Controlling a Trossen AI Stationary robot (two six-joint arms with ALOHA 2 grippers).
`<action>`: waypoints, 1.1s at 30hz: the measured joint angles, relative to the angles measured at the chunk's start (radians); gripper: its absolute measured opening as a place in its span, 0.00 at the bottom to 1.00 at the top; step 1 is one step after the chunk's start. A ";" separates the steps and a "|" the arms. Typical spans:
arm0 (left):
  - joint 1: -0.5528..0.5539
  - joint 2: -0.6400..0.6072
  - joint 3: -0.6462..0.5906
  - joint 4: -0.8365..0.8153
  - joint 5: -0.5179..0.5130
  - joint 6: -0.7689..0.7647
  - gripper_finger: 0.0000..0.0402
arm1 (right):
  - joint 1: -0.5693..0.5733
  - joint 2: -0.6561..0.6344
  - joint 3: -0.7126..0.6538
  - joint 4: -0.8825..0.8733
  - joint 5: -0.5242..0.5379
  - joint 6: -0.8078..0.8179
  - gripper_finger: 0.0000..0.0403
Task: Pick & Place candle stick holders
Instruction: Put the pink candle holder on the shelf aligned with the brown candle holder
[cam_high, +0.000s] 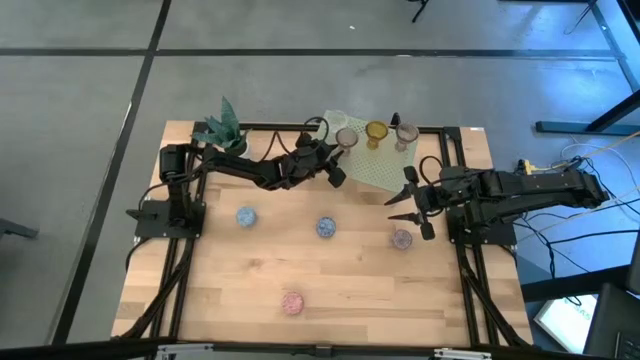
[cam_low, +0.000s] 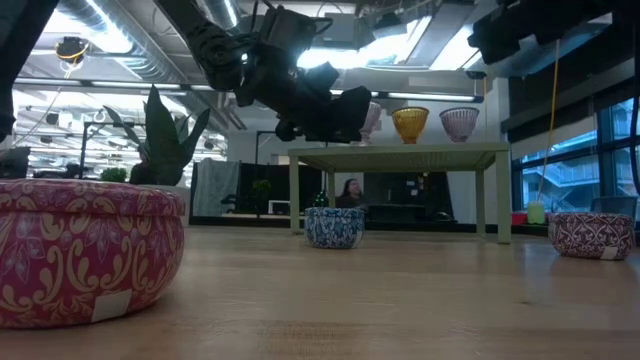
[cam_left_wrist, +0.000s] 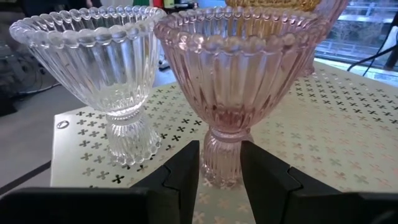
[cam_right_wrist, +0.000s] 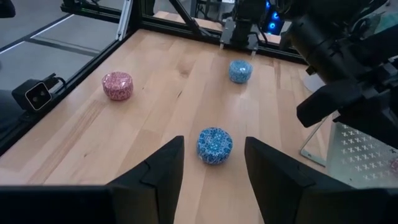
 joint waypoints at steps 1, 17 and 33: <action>0.000 0.000 0.000 0.000 0.000 0.000 0.28 | 0.000 0.000 0.000 0.003 0.000 -0.002 0.43; -0.022 0.000 0.000 -0.009 -0.012 0.000 0.28 | 0.000 0.000 0.000 0.013 0.000 -0.002 0.43; -0.267 -0.225 -0.001 -0.481 -0.080 -0.003 0.28 | 0.000 0.000 0.000 0.009 0.000 -0.001 0.43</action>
